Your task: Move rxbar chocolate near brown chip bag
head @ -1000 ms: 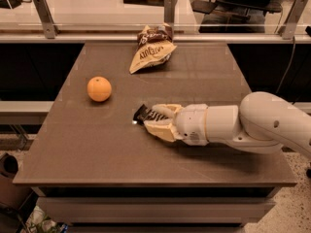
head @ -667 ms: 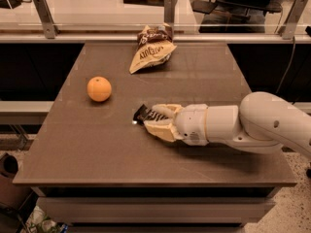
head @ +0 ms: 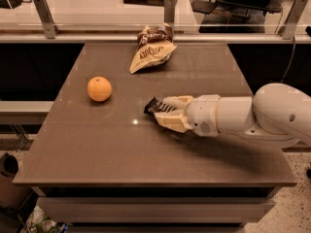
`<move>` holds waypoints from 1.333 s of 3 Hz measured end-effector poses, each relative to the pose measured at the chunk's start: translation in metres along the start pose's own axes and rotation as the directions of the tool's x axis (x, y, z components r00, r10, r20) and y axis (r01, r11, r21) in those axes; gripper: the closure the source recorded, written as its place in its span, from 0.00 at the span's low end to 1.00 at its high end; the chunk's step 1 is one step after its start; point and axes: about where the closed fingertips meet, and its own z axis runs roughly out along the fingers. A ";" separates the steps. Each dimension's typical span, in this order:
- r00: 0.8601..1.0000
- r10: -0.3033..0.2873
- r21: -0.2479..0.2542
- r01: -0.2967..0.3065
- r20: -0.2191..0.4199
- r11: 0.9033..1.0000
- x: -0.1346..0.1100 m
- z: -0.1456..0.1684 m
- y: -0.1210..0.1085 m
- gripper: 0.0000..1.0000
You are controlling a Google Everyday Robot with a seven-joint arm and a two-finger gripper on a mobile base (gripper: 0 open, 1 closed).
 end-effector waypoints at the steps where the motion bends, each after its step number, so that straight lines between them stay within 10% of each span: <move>1: 1.000 0.016 0.110 -0.018 0.023 0.994 -0.010 -0.028 -0.027 1.00; 4: 0.994 0.094 0.444 -0.060 -0.055 0.894 -0.047 -0.084 -0.154 1.00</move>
Offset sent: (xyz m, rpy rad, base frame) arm 0.0717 -0.1207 0.0579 -0.0246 -0.0593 -0.4551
